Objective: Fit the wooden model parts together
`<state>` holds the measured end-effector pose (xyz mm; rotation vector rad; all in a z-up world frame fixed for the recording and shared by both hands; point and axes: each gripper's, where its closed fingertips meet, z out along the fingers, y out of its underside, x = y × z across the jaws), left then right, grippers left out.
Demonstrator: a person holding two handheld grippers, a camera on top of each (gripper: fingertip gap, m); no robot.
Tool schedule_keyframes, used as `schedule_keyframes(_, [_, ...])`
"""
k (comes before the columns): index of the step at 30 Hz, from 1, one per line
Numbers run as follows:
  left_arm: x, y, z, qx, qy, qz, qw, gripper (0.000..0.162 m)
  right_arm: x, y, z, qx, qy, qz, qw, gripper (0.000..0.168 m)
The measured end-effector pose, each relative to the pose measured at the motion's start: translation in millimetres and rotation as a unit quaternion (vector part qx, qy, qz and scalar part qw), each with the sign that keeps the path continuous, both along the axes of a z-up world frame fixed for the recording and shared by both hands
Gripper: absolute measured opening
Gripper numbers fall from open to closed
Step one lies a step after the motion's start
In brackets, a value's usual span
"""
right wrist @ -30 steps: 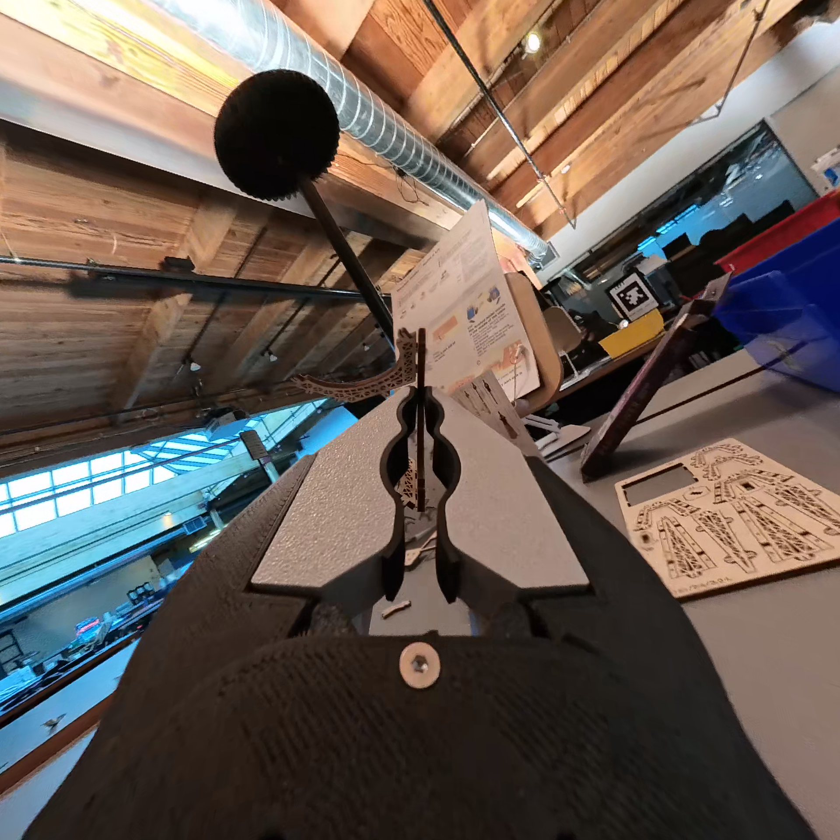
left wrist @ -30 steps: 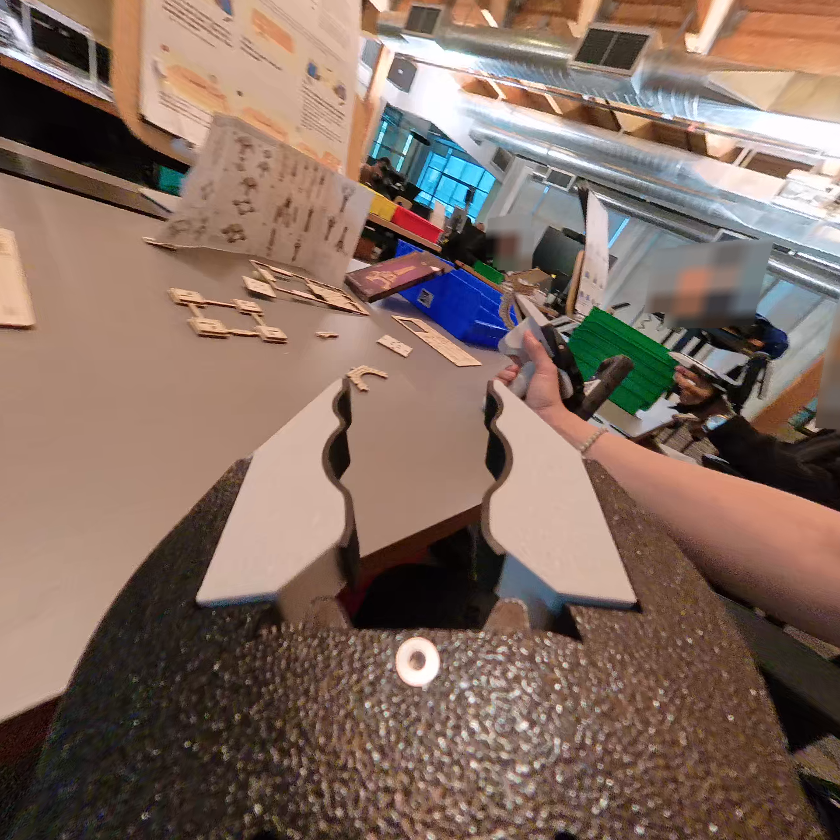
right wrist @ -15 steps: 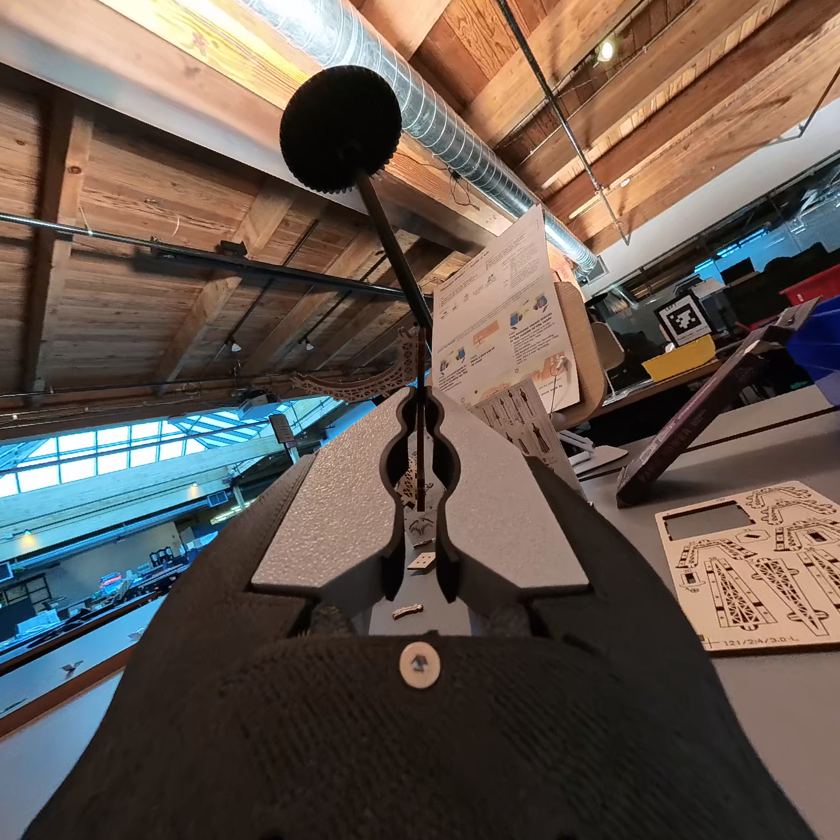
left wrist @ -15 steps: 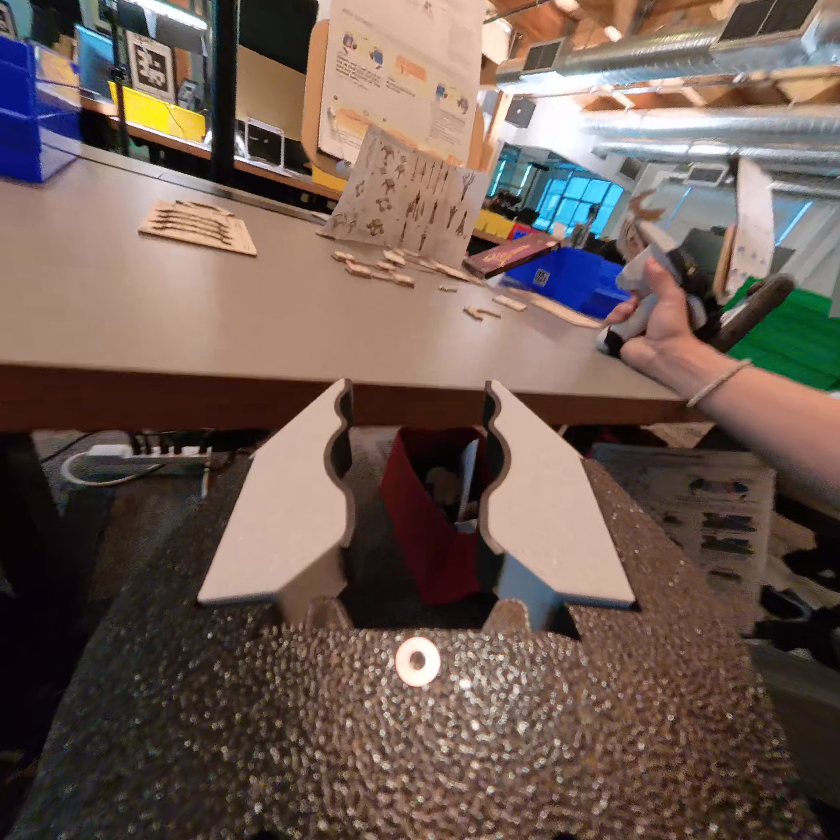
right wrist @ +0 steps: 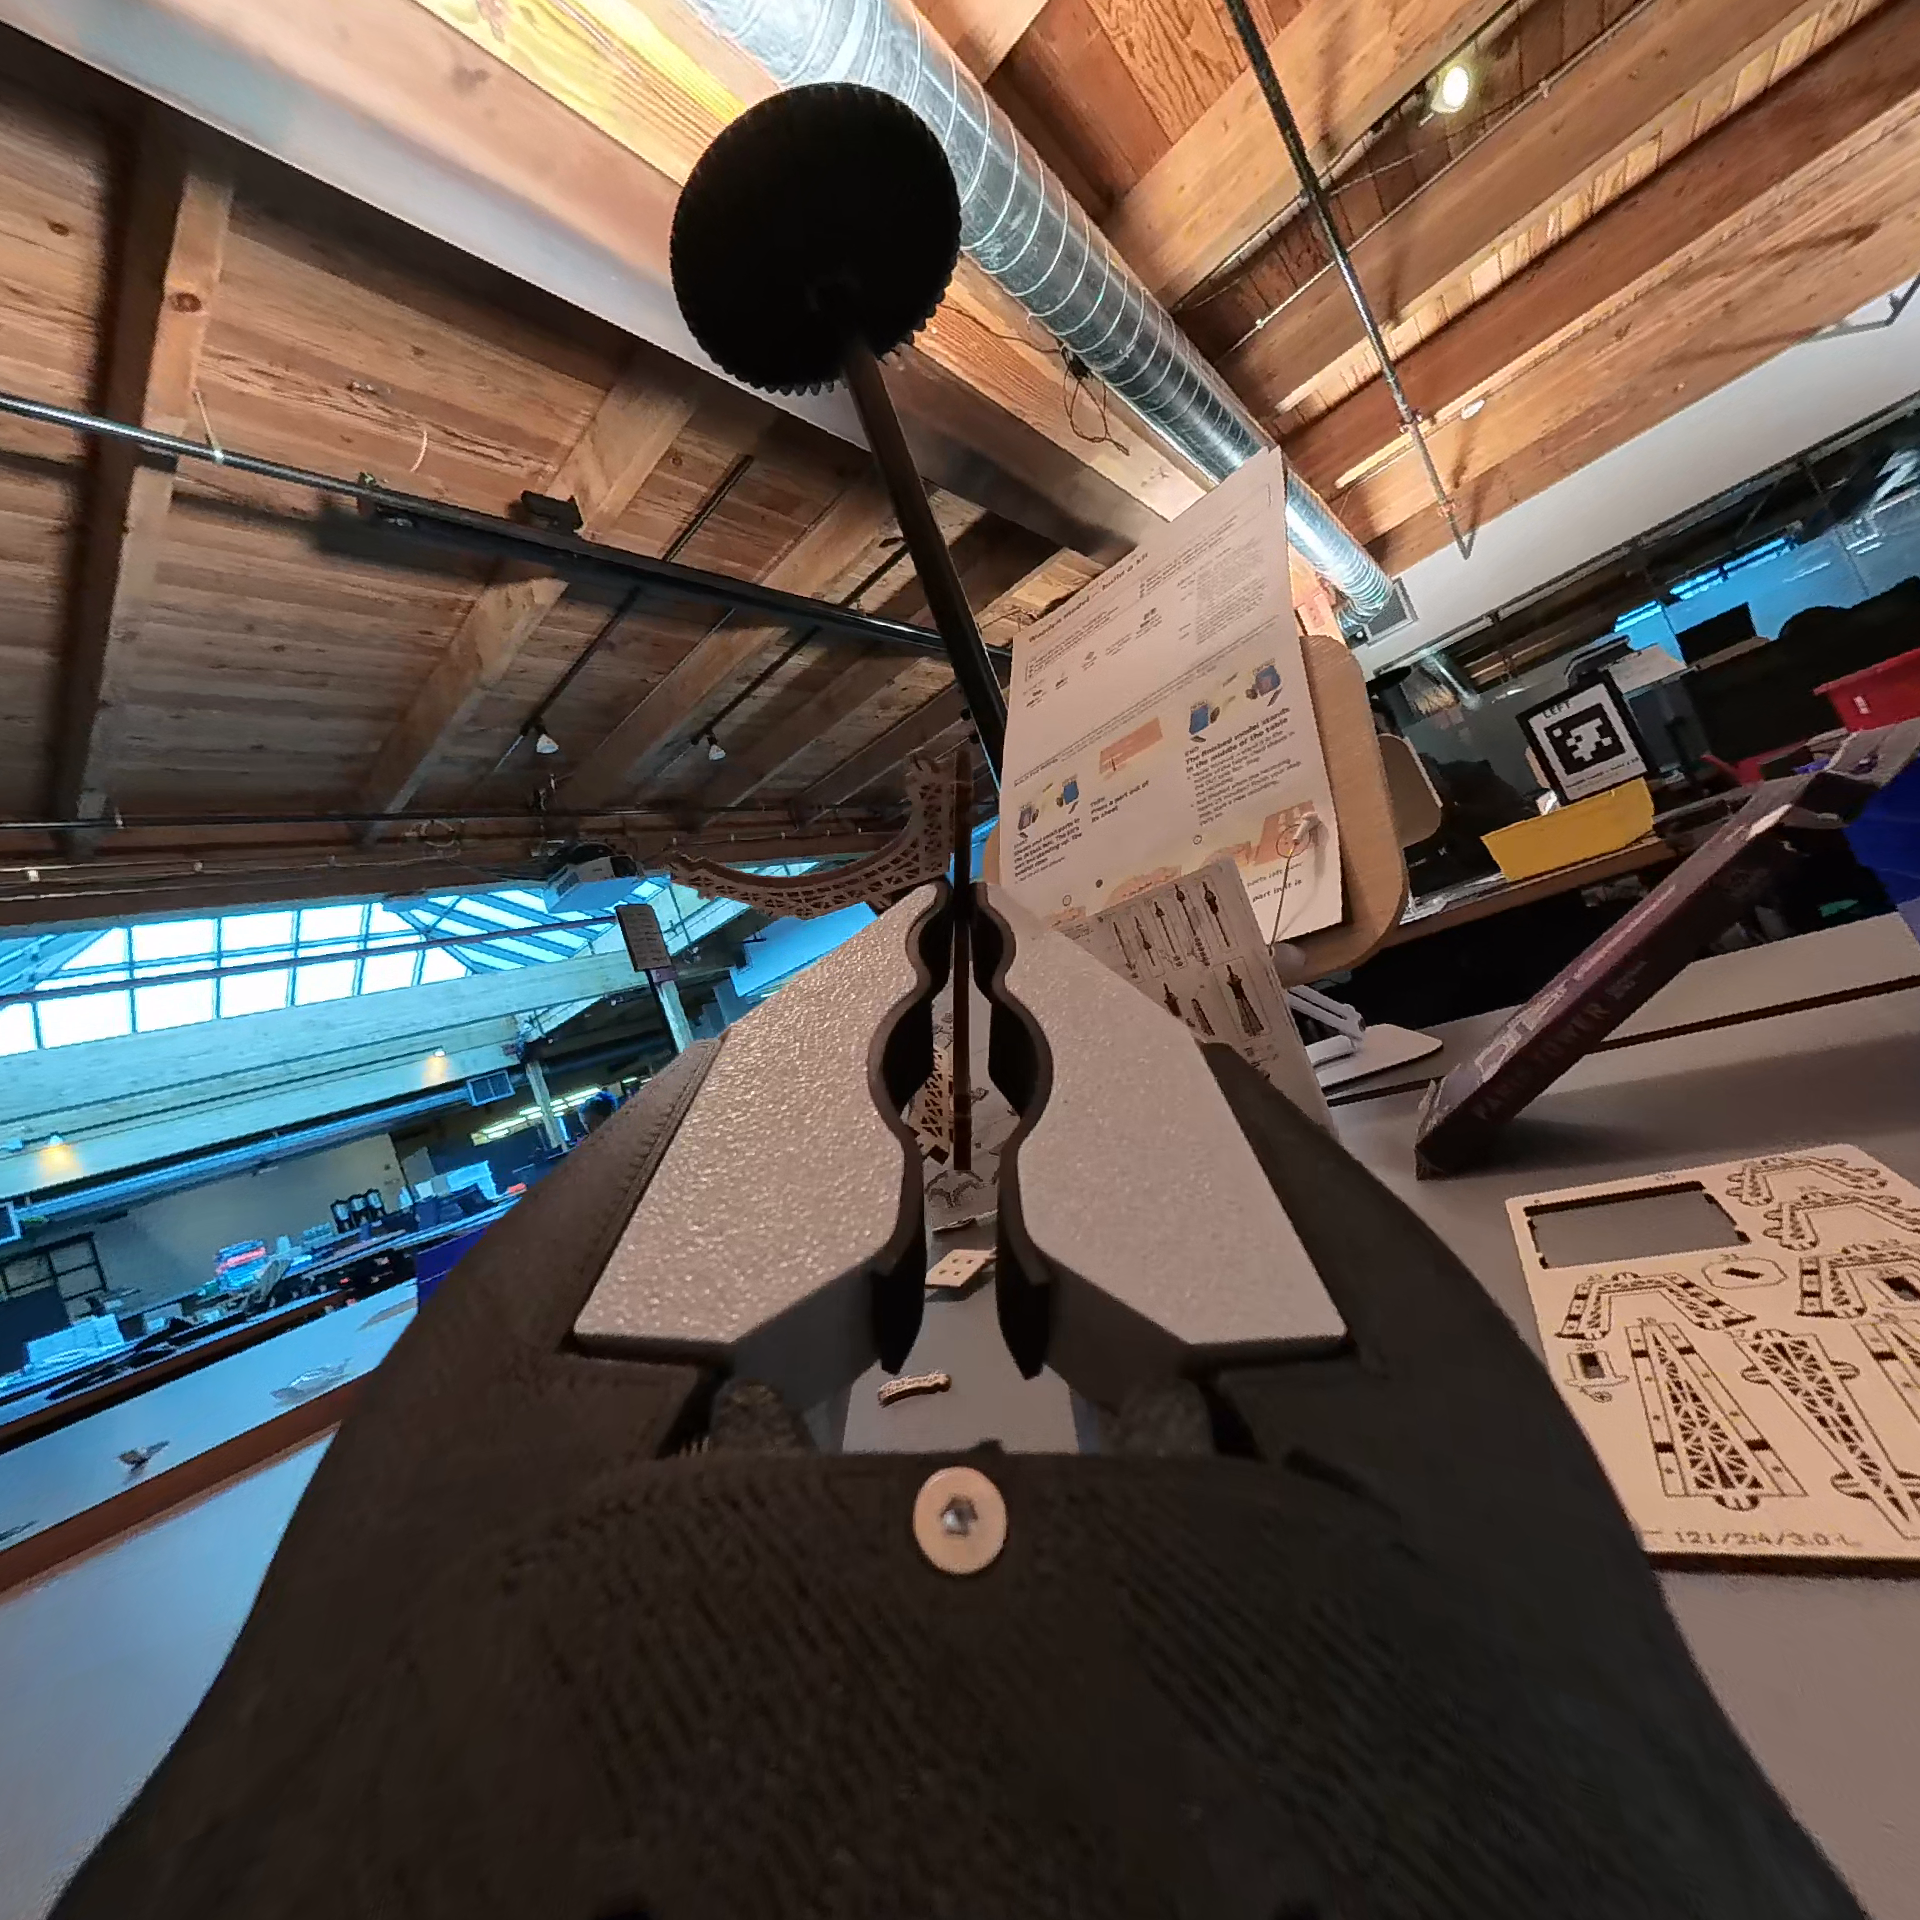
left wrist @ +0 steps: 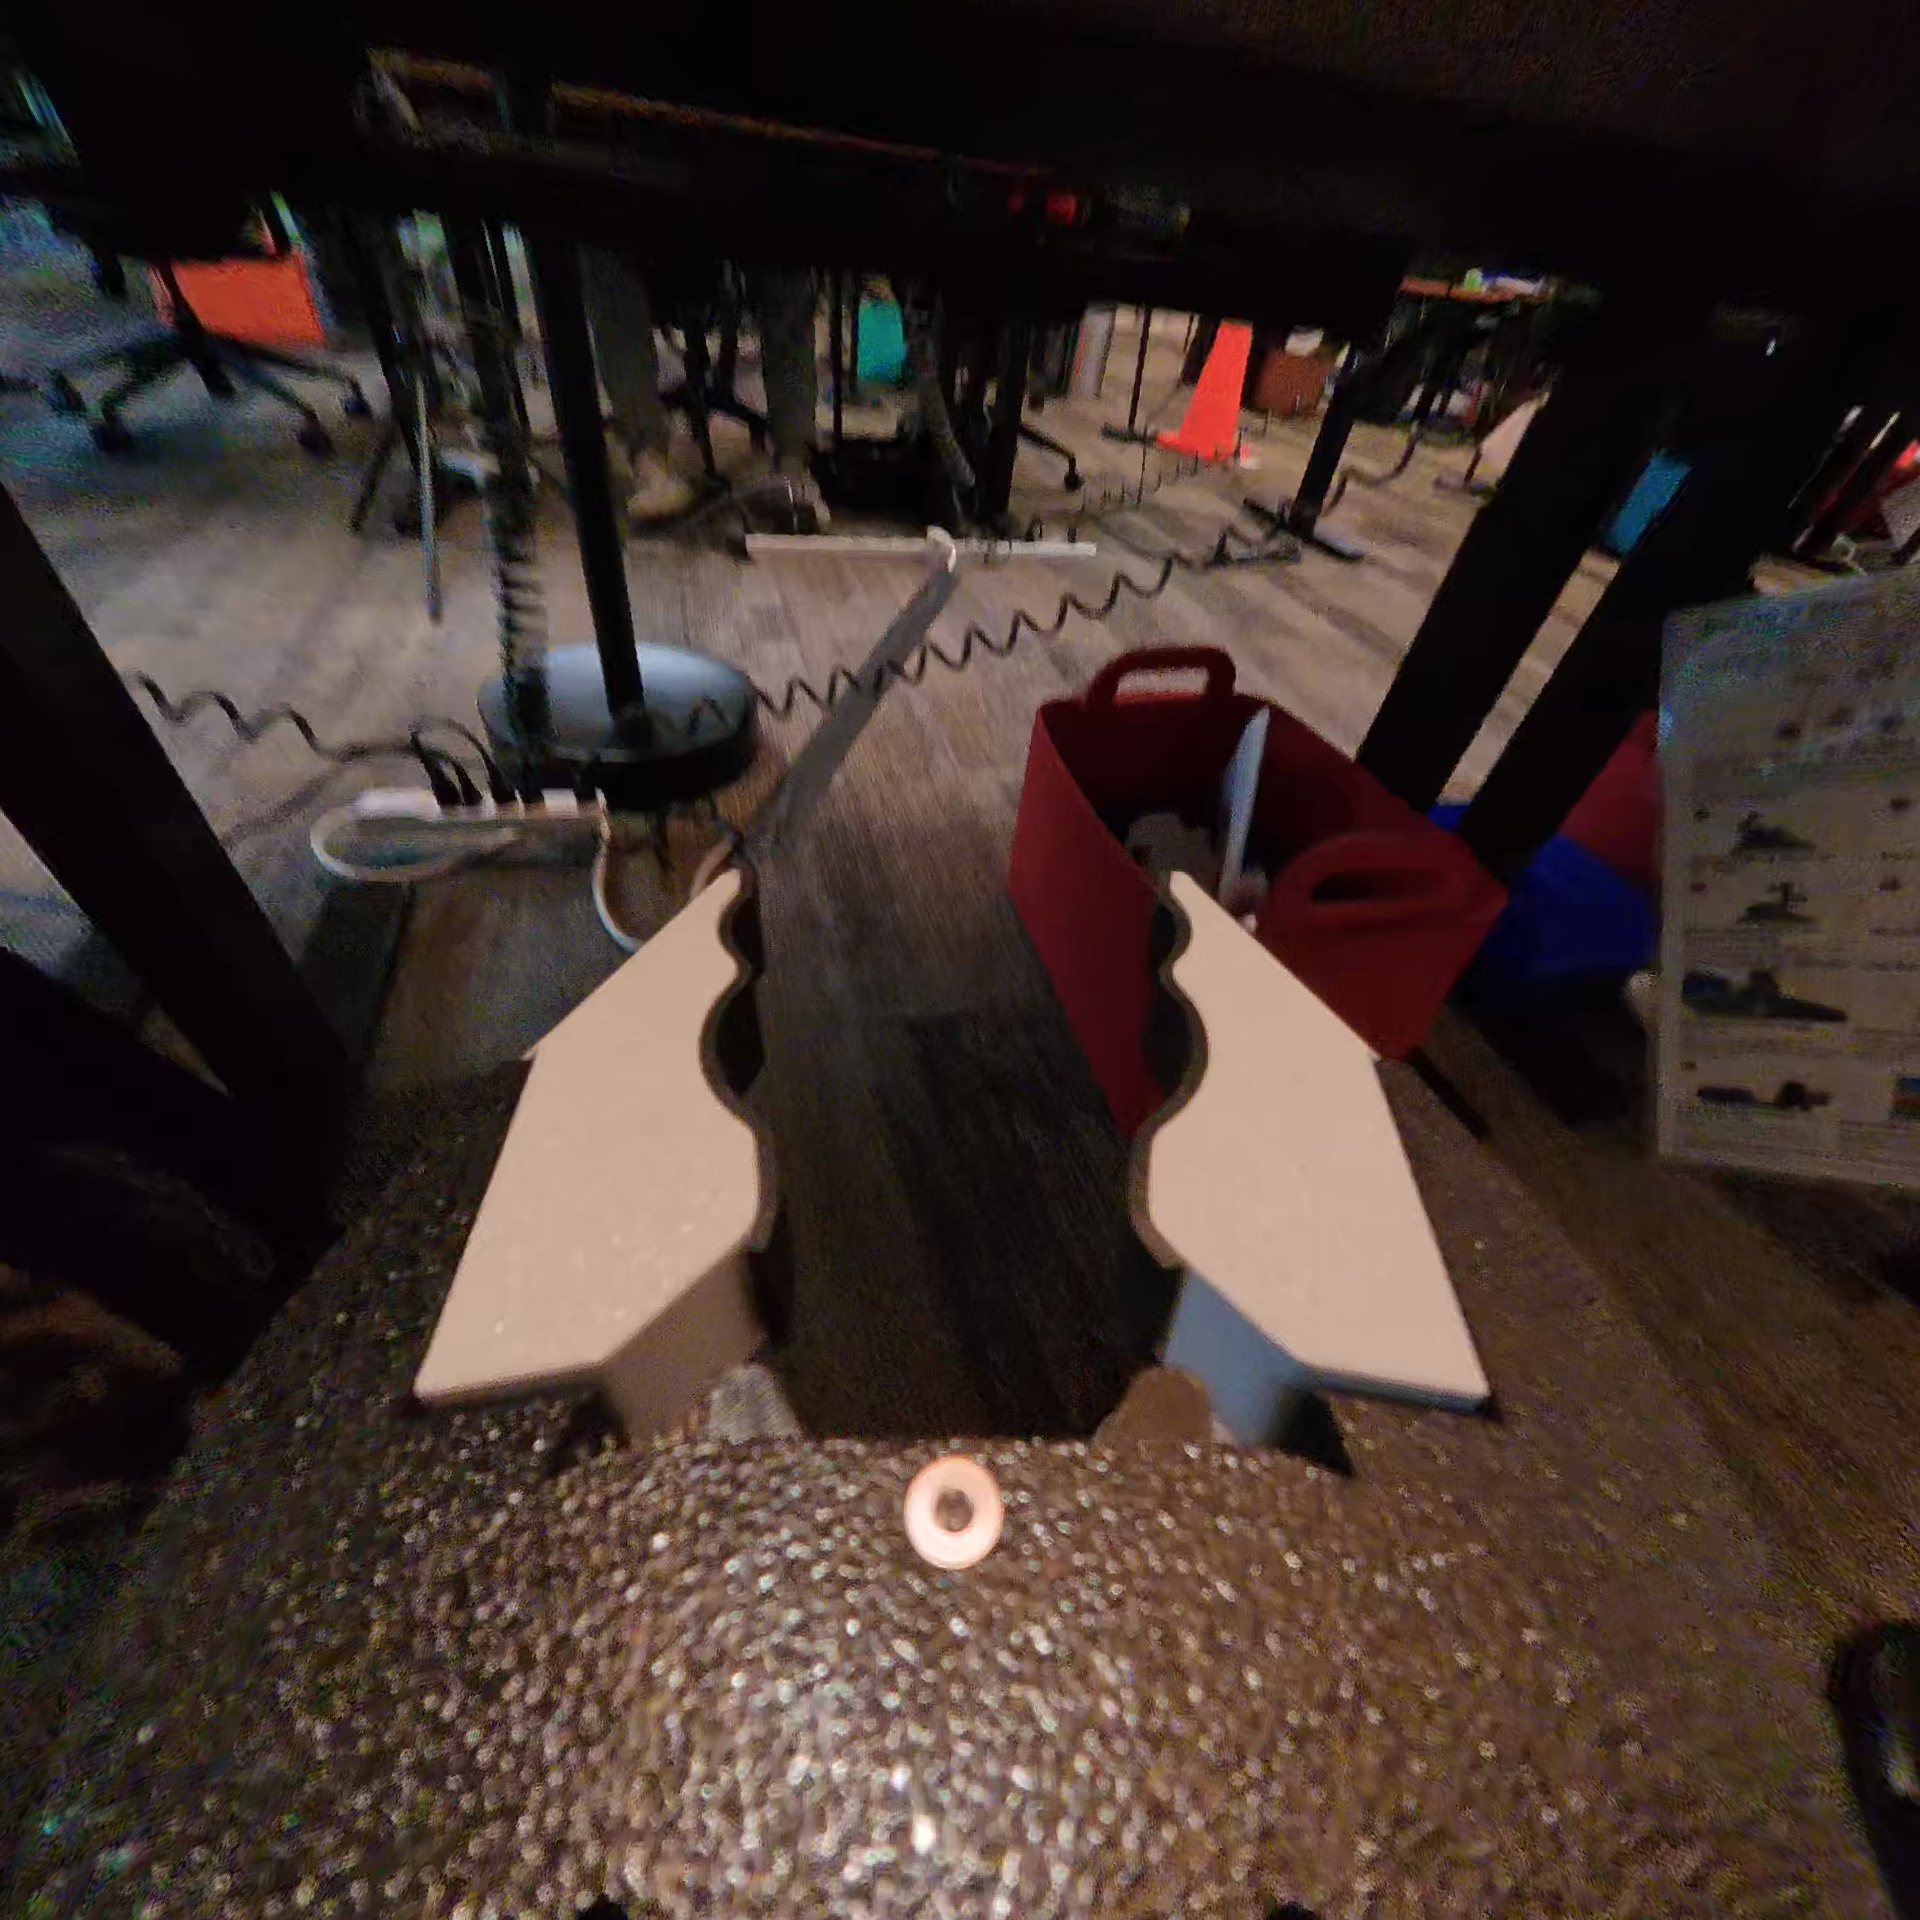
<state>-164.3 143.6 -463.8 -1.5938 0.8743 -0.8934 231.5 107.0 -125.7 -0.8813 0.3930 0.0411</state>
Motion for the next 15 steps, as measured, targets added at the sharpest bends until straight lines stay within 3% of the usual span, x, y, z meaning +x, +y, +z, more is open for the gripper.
schedule_keyframes(8, [-19,-84,-134,-0.112,0.161,-0.023,0.98,0.08,-10,15,2,-0.084,-0.108,-0.075,0.988,0.0])
schedule_keyframes(12, [-30,-115,-171,-0.172,0.221,-0.037,0.959,0.08,-17,25,-3,-0.16,-0.183,-0.159,0.957,0.0])
schedule_keyframes(15, [-31,-132,-187,-0.199,0.252,-0.06,0.945,0.079,-25,38,-8,-0.201,-0.222,-0.17,0.939,0.0])
